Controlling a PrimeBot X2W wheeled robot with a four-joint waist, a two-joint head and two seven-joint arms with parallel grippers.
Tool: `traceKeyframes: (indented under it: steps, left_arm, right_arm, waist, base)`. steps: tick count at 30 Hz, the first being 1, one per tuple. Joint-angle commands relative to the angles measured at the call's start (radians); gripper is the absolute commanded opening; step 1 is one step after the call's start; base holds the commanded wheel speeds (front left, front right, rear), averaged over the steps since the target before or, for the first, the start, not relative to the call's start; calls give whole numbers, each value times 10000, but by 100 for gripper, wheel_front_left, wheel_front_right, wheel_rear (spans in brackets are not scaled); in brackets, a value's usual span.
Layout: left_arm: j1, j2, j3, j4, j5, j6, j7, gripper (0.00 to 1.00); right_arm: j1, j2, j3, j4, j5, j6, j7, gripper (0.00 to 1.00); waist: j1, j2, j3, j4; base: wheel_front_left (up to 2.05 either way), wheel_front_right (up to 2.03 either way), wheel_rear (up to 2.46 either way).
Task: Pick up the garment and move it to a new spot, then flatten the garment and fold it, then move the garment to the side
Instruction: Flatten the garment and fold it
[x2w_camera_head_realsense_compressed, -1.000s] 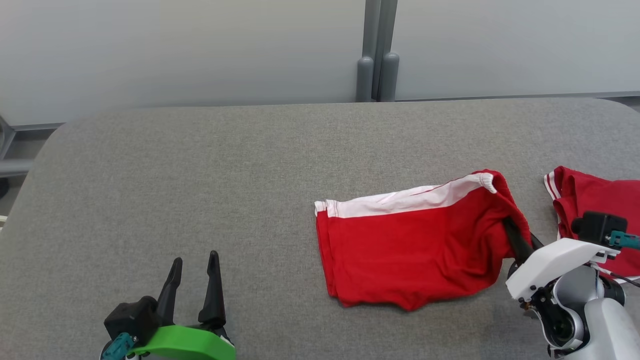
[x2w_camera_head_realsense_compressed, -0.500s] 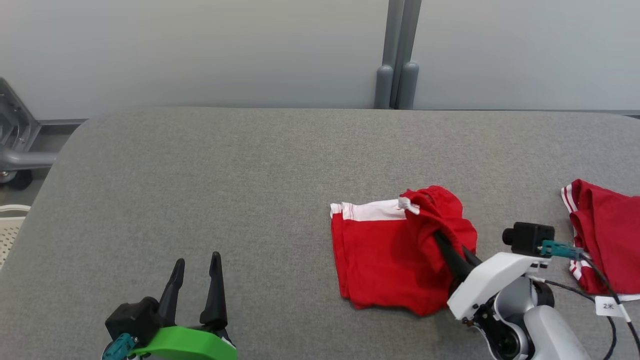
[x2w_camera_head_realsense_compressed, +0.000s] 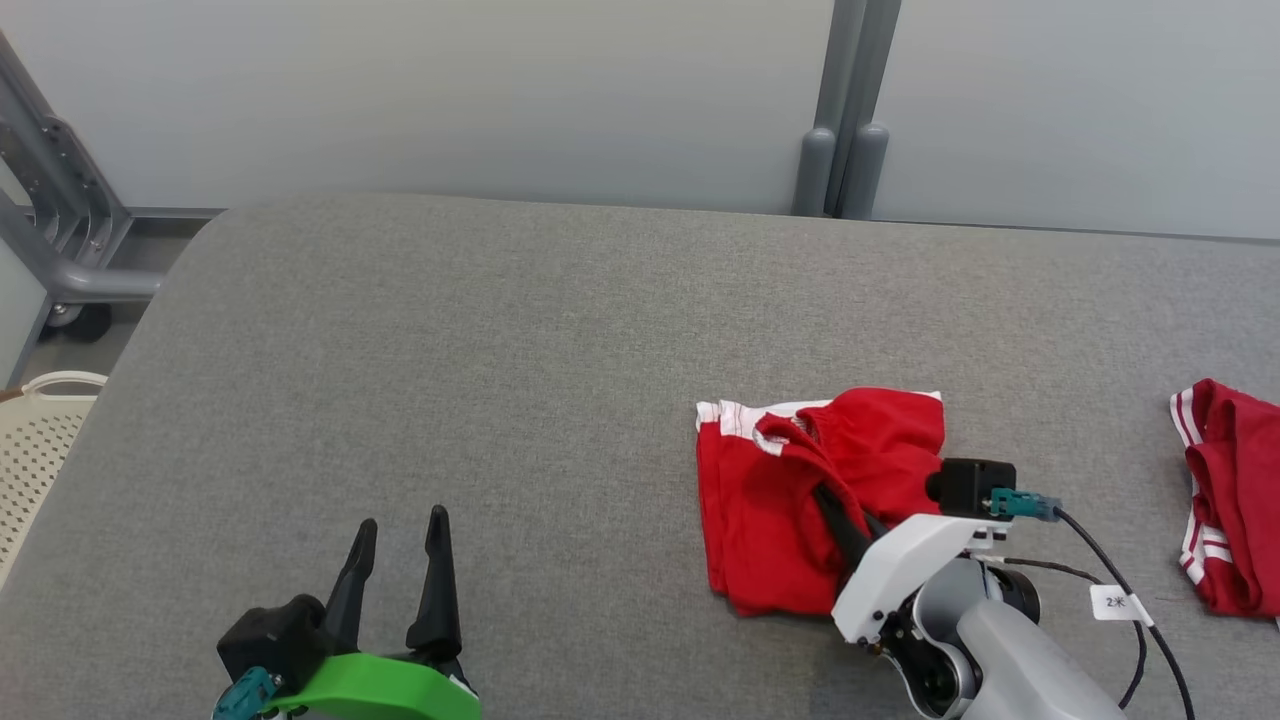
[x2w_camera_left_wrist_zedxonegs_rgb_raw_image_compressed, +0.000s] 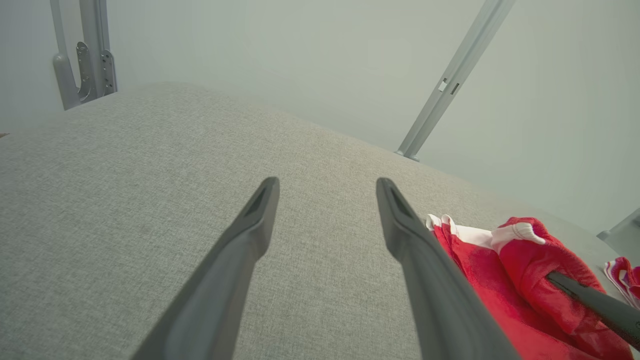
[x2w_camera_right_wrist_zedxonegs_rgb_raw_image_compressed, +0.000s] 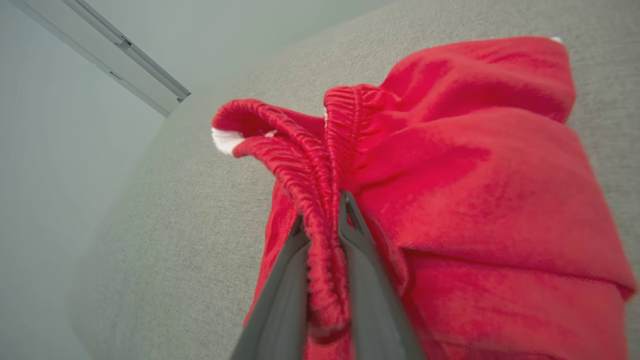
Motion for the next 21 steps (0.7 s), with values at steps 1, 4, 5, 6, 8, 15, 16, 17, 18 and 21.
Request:
traceKeyframes:
  steps: [1,4,5,6,8,15,16,17,18,21]
  left_arm:
    - [-45,0,-5,38,-35,-40,-22,100]
    - [-95,-17,1,66,-40,-52,-32,100]
    - [-106,-24,-4,76,-40,-48,-35,100]
    - [-123,-36,-2,89,-38,-41,-40,100]
    - [-139,-37,1,103,-42,-50,-46,100]
    - [-125,22,65,104,-68,-20,-58,100]
    - [-119,29,75,101,-75,-8,-60,100]
    - [-116,39,83,99,-74,6,-61,100]
    - [-120,43,90,93,-77,20,-60,100]
    - [-144,50,101,76,-88,56,-63,100]
  right_arm:
    - [-260,-28,213,344,126,4,-195,0]
    - [-676,-28,747,1045,389,4,-531,0]
    - [-780,-26,931,1253,473,4,-624,0]
    - [-1032,-28,1317,1623,616,4,-850,0]
    - [-1234,-28,1729,1917,739,4,-1007,44]
    - [-1743,-32,2911,2308,390,4,-1575,100]
    - [-1732,-30,3086,2267,332,4,-1544,100]
    - [-1698,-30,3226,2179,331,4,-1488,100]
    - [-1647,-30,3377,2079,362,4,-1429,100]
    - [-1609,-30,3627,1866,264,4,-1443,100]
  waist:
    - [0,31,43,56]
    - [0,31,81,91]
    - [0,31,87,96]
    - [0,31,94,95]
    - [0,31,100,89]
    - [0,31,107,-25]
    - [0,31,103,-49]
    - [0,31,104,-74]
    - [0,31,107,-99]
    - [0,31,118,-176]
  base:
    - [0,0,0]
    - [0,0,0]
    - [0,0,0]
    - [0,0,0]
    - [0,0,0]
    - [0,0,0]
    - [0,0,0]
    - [0,0,0]
    - [0,0,0]
    - [0,0,0]
